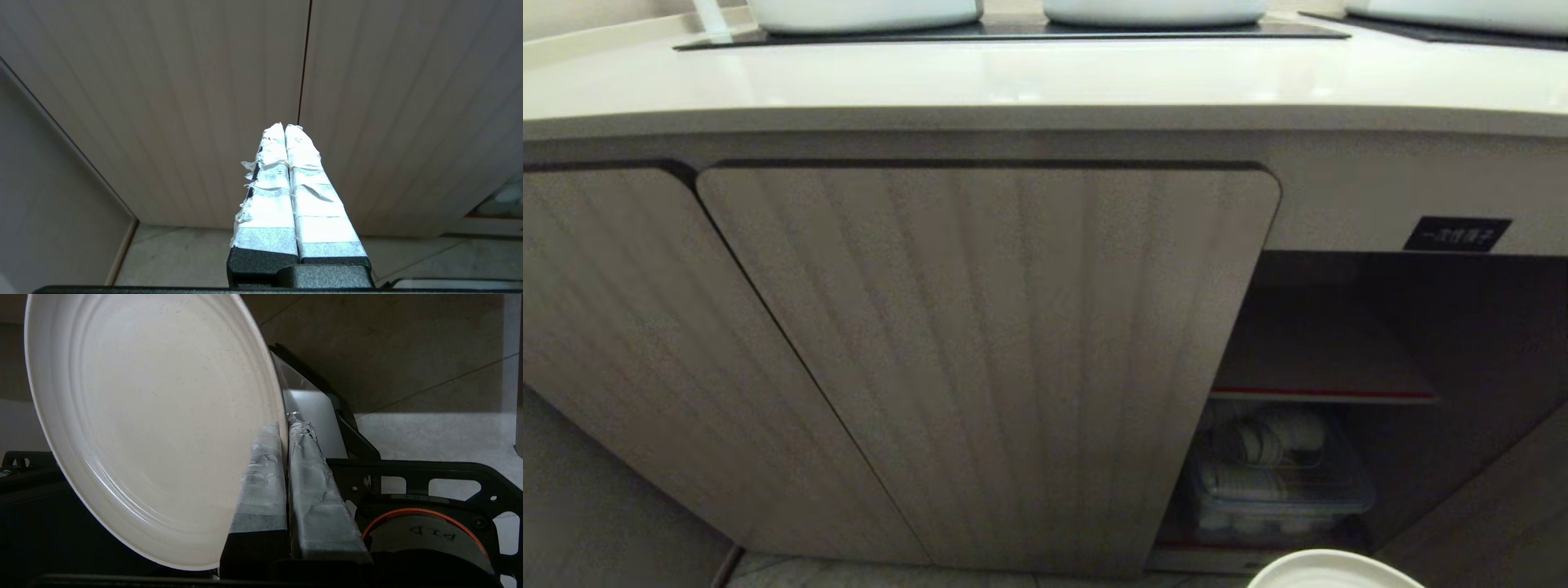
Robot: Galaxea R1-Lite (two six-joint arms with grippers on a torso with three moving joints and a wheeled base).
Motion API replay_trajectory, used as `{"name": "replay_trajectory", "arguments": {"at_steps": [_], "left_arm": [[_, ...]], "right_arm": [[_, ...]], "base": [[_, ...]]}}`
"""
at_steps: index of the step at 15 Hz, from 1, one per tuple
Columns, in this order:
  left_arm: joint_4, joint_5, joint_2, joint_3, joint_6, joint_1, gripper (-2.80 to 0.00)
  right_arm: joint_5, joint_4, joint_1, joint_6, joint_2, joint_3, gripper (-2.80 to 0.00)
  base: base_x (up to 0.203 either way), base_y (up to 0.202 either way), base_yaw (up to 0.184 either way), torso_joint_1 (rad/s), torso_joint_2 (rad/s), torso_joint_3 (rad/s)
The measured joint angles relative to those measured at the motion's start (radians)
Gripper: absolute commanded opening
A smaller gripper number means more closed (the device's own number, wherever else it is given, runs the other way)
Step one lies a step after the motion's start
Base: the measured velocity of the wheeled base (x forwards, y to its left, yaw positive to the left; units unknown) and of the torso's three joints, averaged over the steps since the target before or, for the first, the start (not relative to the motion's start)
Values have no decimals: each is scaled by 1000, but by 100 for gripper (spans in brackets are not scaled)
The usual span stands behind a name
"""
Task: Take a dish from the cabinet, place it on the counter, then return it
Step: Put it back into the cabinet
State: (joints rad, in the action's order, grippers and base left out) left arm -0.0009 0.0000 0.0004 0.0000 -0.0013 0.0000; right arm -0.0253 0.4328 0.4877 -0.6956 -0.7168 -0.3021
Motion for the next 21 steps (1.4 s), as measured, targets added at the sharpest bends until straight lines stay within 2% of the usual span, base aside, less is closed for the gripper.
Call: {"name": "replay_trajectory", "arguments": {"at_steps": [5, 16, 21], "left_arm": [[1, 0, 0, 0, 0, 0, -280], [1, 0, 0, 0, 0, 0, -280], [1, 0, 0, 0, 0, 0, -280]], "right_arm": [[0, 1, 0, 0, 0, 1, -280], [0, 0, 0, -1, 0, 3, -280], [3, 0, 0, -37, -1, -2, -280]], "base": [[0, 0, 0, -29, 135, 98], [0, 0, 0, 0, 0, 0], [0, 0, 0, 0, 0, 0]]}}
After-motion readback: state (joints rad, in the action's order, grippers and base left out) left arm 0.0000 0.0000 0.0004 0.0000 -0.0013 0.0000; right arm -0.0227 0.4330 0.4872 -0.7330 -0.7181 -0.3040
